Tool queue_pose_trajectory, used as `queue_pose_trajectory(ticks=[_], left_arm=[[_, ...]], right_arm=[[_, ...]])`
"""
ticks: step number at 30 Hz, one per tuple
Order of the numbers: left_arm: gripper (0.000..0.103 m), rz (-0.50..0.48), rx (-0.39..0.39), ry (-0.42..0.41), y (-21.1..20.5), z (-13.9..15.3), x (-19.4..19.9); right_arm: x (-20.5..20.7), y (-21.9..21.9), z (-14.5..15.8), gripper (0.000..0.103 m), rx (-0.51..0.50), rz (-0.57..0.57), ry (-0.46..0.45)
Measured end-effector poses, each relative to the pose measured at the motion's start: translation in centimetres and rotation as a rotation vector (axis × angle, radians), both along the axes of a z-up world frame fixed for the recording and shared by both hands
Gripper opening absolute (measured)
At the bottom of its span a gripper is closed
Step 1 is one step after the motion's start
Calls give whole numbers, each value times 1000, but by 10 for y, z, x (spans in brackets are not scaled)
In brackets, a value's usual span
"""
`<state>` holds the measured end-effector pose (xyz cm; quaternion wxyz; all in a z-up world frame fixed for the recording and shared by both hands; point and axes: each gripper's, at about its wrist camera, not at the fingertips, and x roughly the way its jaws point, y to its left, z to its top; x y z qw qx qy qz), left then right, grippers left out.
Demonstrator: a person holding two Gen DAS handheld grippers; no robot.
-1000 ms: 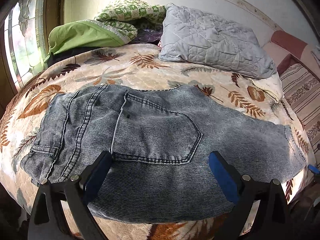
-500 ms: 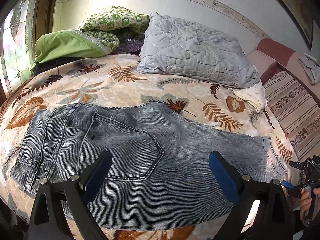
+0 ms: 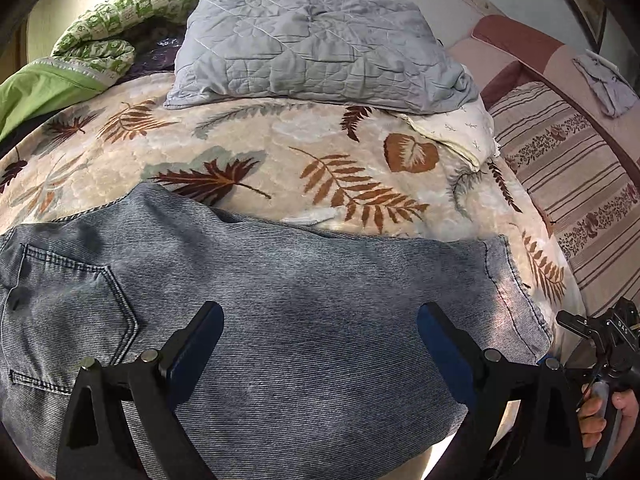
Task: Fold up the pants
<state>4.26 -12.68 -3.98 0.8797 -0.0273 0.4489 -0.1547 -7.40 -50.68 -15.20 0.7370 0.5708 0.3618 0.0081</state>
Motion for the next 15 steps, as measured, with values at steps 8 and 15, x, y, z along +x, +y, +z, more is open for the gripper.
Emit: queue_pose_trajectory(ticks=[8,15], left_arm=[[97,-13,99,42,-21,-17,11],[97,53,215,2,-3,-19,9]], right_arm=[[7,2,3,75,-30,37,40],[11,2,1,75,-46,63,49]])
